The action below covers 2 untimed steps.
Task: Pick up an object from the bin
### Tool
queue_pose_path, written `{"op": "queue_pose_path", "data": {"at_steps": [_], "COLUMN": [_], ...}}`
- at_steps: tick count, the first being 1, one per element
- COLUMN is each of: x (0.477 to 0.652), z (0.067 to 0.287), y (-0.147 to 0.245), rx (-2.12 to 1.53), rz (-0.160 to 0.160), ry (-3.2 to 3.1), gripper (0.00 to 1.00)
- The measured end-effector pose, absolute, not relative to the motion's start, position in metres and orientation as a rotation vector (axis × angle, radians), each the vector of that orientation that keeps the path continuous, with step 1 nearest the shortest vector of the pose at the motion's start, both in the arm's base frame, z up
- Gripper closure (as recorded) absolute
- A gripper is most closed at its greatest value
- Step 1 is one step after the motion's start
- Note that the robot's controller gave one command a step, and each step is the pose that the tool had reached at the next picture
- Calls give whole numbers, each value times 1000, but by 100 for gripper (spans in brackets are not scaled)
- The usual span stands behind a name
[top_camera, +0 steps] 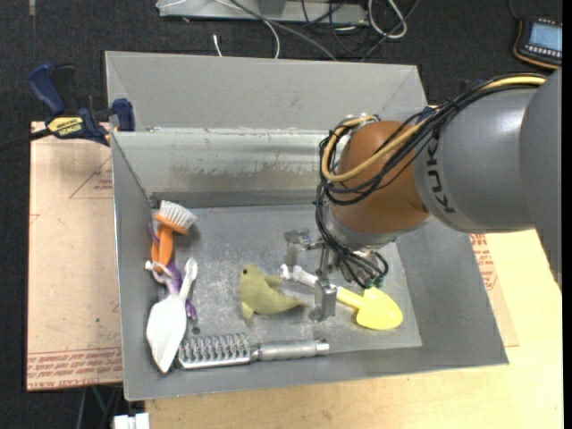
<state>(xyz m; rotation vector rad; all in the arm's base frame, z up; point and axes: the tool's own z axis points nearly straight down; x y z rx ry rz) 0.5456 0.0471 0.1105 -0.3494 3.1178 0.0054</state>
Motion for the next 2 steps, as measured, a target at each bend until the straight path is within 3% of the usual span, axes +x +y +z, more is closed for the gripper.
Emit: {"op": "queue_pose_path", "data": {"at_steps": [1,2], "x": [537,531], "z": [115,74], "y": [133,55], "rx": [-651,-256], "rz": [14,2], "ry": [3069,3129], "gripper": [0,100]}}
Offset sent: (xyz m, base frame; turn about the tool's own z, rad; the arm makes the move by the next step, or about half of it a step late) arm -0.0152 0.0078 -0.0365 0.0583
